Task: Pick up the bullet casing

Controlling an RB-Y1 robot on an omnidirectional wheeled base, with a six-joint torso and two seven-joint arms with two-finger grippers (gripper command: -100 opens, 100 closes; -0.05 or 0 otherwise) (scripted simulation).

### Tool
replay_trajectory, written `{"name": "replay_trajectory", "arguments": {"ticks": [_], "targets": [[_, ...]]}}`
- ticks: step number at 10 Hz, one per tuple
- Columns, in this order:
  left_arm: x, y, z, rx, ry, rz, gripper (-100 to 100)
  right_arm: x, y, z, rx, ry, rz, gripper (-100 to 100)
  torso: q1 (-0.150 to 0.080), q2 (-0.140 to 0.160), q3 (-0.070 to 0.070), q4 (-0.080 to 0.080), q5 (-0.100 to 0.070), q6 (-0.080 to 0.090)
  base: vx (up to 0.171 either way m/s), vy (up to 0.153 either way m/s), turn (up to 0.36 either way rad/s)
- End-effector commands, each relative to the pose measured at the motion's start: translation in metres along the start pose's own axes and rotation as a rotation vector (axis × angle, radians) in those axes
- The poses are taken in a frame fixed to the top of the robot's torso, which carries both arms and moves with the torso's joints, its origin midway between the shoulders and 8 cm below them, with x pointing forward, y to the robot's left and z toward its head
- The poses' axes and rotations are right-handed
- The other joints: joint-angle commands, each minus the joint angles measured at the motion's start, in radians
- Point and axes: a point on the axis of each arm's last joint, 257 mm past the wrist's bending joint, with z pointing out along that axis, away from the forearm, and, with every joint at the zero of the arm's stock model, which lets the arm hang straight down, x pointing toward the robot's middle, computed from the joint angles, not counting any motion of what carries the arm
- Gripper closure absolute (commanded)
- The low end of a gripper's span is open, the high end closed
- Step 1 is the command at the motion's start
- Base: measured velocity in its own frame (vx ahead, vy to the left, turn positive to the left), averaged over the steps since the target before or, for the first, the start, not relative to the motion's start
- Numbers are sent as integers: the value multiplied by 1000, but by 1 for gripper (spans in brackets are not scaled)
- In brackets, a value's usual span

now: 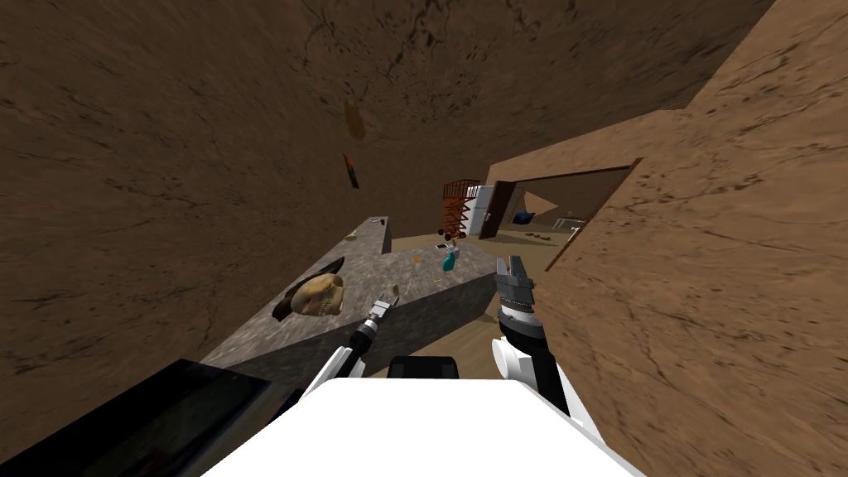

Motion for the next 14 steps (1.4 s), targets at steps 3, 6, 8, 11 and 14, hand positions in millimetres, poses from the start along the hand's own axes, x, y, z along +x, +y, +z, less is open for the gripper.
{"name": "replay_trajectory", "arguments": {"ticks": [3,6,8,11,14], "targets": [[13,-70,36,86,17,-20,-100,0,0,0,0,0,0,0,0,0,0,0,0,0,19,81,312],[9,-120,57,168,11,-20,-100,0,0,0,0,0,0,0,0,1,1,0,0,0,2,65,248],[8,-157,70,222,13,-15,-100,0,0,0,0,0,0,0,1,0,0,0,0,0,30,74,280],[2,-226,90,325,13,13,-100,0,0,0,0,0,0,0,0,0,0,0,0,1,29,71,315],[0,-275,92,408,15,38,-100,0,0,0,0,0,0,0,0,0,0,0,0,0,33,59,223]]}}
